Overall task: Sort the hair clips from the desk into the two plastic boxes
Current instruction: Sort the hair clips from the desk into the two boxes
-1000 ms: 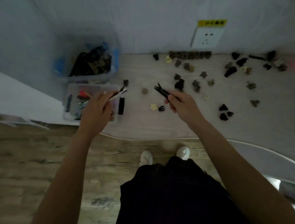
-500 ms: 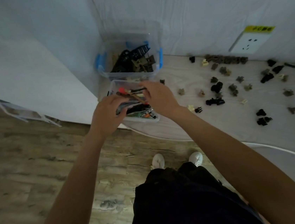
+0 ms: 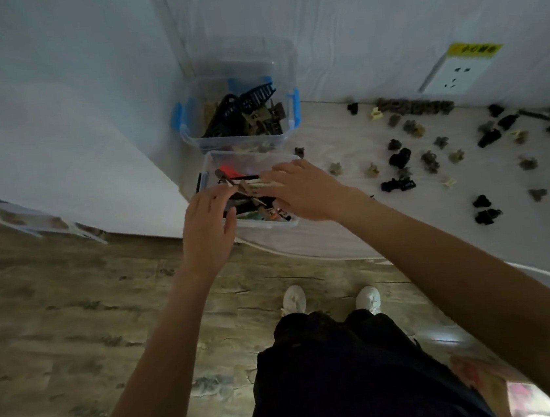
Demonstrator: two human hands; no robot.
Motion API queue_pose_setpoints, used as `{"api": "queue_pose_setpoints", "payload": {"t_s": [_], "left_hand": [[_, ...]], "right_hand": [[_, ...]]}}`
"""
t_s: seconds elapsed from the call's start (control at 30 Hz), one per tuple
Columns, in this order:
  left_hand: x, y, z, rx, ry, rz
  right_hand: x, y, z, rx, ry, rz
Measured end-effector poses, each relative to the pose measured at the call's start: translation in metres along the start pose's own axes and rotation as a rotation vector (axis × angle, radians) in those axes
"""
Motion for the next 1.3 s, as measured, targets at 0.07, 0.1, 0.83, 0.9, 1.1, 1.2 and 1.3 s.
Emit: {"api": "queue_pose_setpoints", "payload": {"t_s": [0.07,0.1,0.83,0.9,1.1,1.2,1.3], "left_hand": [[-0.004,0.009,-0.016,0.016,-0.008,-0.058],[-0.007,0.012,-0.028,0.039,-0.024,-0.074],[-0.031,-0.199,-0.454,-0.084,-0.503,0.264],[-0.036,-0.220,-0.456,-0.157,-0.485,0.250],[-0.052,-0.235,-0.438,-0.263,-0.427,0.131],[-0.070,-0.234,-0.420,-0.294,-0.337,0.124],[-0.076,-0.235,-0.407,-0.303,-0.282,0.144]], "right_hand": [[0.015,0.016,-0.005,-0.150,-0.020,-0.114],[0.028,0.026,-0.009,-0.238,-0.030,-0.191],[0.460,-0.038,-0.410,-0.329,-1.018,-0.571],[0.451,-0.049,-0.443,-0.341,-1.052,-0.509],[0.434,-0.055,-0.508,-0.620,-1.207,-0.636],[0.405,-0.050,-0.513,-0.609,-1.143,-0.619],[0.374,-0.058,-0.496,-0.582,-1.049,-0.585]]}}
Point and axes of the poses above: each hand's wrist, its own x-axis away from the middle knuckle, its own y-axis out of the back of the hand, z = x × y, the point moved 10 cm from there along -x, towards the middle knuckle, and after that the axes turned 11 degrees about -x, right-handed, at the moved point
